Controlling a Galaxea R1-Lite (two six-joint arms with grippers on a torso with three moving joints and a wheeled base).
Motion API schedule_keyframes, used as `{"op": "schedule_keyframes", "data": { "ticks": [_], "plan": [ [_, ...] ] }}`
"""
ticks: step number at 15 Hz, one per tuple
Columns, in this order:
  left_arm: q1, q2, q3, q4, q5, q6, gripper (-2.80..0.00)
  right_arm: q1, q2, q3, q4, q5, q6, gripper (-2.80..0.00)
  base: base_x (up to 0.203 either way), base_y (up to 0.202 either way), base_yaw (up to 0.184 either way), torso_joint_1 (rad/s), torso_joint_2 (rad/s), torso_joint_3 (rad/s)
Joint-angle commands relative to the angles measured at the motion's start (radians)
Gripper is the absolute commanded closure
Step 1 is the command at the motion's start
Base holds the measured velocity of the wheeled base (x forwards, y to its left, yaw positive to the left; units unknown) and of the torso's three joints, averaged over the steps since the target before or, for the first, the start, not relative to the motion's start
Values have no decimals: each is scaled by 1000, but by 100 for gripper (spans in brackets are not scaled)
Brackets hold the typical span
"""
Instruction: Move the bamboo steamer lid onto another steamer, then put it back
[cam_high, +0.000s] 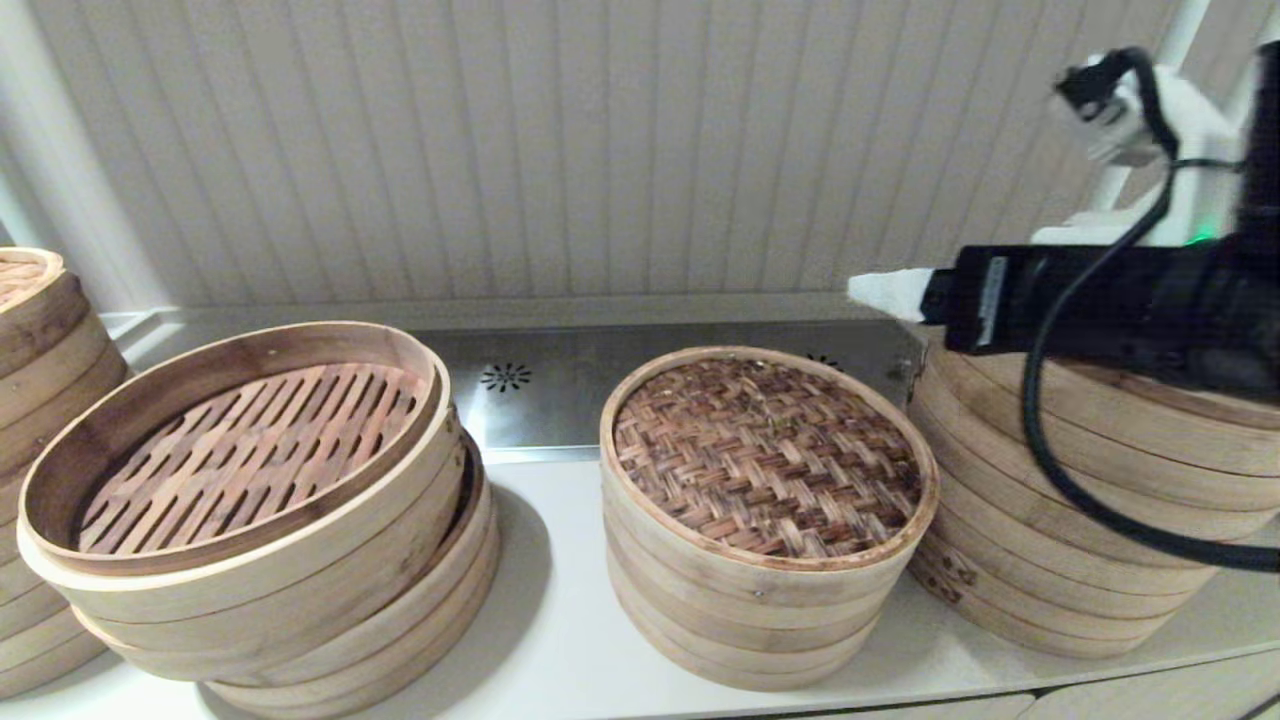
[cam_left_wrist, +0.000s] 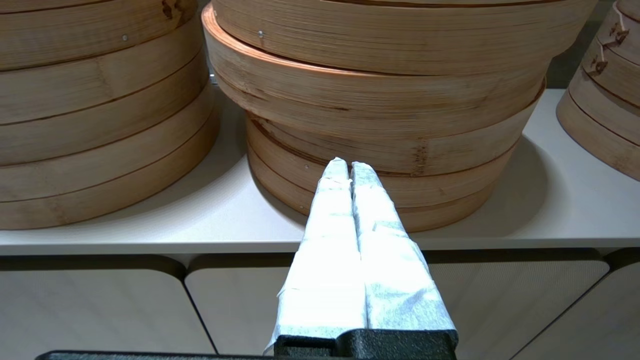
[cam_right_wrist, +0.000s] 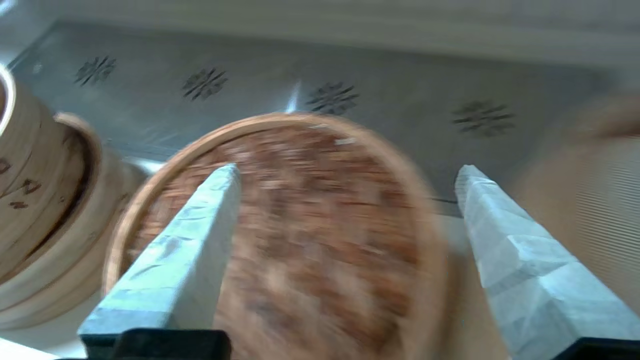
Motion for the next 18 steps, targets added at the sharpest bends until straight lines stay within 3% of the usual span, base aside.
{"op": "schedule_keyframes", "data": {
  "ticks": [1,2,3,6,11,18],
  "plan": [
    [0,1,0,-1,0,0,0,-68,-177,25,37,-1,-28,-280,0,0,0,0,0,0],
    [0,0,0,-1,0,0,0,-97,-225,48,47,-1,-49,-280,0,0,0,0,0,0],
    [0,1,-1,0,0,0,0,-135,-272,81,55,-1,-74,0,0,0,0,0,0,0],
    [0,0,0,-1,0,0,0,-218,-383,159,74,-1,-112,0,0,0,0,0,0,0],
    [0,0,1,-1,0,0,0,-229,-565,283,132,-1,-116,0,0,0,0,0,0,0],
    [0,0,0,0,0,0,0,-292,-803,601,153,-22,-116,0,0,0,0,0,0,0]
  ]
}}
